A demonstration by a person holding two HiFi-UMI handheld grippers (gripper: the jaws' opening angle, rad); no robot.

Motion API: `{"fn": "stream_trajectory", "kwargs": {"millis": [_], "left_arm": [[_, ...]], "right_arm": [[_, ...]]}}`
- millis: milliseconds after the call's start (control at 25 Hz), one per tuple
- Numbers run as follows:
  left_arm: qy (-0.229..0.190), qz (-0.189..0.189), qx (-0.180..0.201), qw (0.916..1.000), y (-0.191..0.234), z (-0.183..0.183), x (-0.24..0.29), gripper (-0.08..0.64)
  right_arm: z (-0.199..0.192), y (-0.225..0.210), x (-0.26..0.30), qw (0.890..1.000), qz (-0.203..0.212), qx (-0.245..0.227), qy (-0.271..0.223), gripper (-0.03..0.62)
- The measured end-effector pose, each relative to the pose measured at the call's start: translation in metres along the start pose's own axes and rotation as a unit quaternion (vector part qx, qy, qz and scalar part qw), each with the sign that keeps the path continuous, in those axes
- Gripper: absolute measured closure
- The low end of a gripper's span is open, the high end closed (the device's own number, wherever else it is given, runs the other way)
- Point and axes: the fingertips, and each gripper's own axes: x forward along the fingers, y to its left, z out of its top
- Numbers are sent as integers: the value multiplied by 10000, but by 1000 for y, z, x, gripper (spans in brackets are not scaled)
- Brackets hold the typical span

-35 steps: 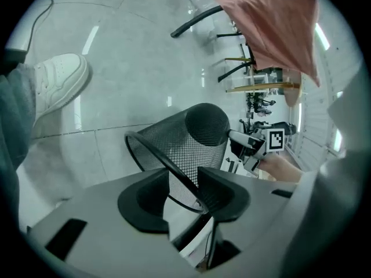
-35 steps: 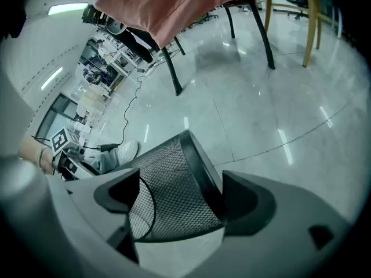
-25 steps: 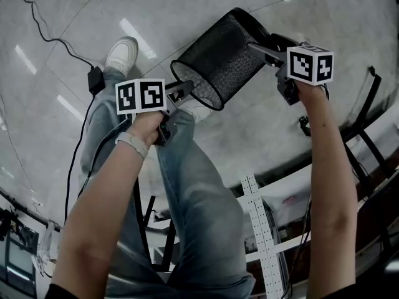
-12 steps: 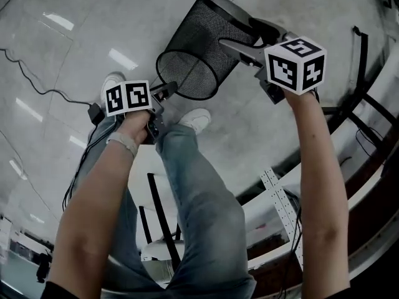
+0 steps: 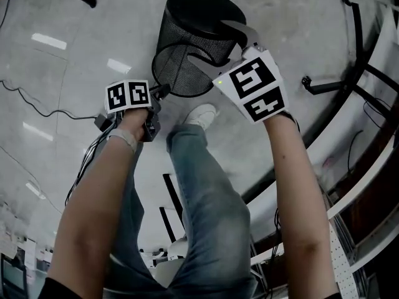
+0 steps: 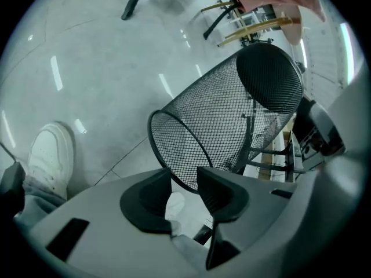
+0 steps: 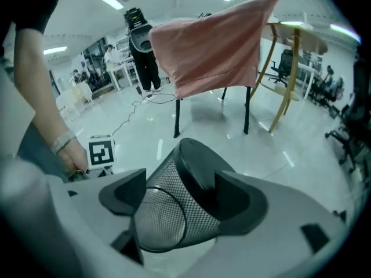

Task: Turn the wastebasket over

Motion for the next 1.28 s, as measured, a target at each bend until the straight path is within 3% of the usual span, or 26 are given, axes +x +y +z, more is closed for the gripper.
{"fn": "stream_trajectory", "kwargs": {"millis": [160, 280, 400, 520, 760, 1080, 1280], "left_arm": [[10, -82, -28, 10000, -1, -2, -15, 418], [-274, -205, -81, 9994, -7, -1, -38, 420], [-544, -300, 54, 9981, -17, 3, -68, 423], [-498, -342, 227, 9979, -24, 2, -96, 426], [-525, -283, 548, 9967, -32, 18, -139, 433], [-313, -291, 966, 9944, -42, 25, -166, 433], [-248, -241, 1184, 9924, -40, 27, -177, 434]], "right_arm": [[-3, 15, 1, 9993, -294, -221, 79, 238], [-10, 20, -2, 9987, -448, -126, 187, 259], [-18, 25, -6, 9973, -649, -30, 348, 272], [-24, 33, -7, 9967, -711, 24, 395, 276], [-24, 44, -7, 9935, -1000, 93, 532, 362], [-23, 85, 5, 9929, -934, 72, 729, 383], [-16, 113, 16, 9924, -721, -227, 976, 402]]}}
